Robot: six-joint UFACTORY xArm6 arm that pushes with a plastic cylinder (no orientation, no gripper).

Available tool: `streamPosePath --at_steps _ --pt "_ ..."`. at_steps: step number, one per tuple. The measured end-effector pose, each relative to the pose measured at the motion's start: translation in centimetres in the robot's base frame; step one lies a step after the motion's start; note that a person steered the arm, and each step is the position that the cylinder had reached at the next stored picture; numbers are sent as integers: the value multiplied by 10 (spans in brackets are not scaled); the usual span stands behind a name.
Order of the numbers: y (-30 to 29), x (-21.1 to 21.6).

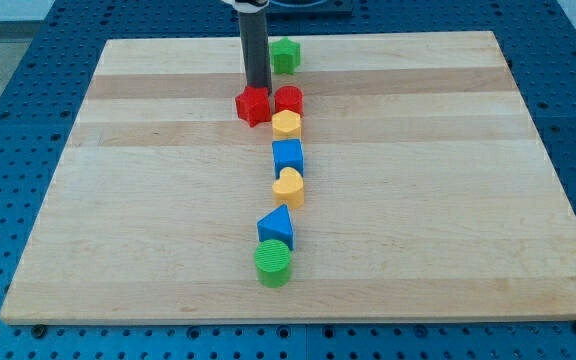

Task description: Nudge the red circle a bit down

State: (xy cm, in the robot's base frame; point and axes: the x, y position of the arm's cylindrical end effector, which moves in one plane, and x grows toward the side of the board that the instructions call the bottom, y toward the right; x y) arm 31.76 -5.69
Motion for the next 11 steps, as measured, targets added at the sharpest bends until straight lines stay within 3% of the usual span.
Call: streamPosePath --at_steps 1,4,8,11 --pt "0 8" --pt "34 -22" --pt "48 -1" --pt "-5 -6"
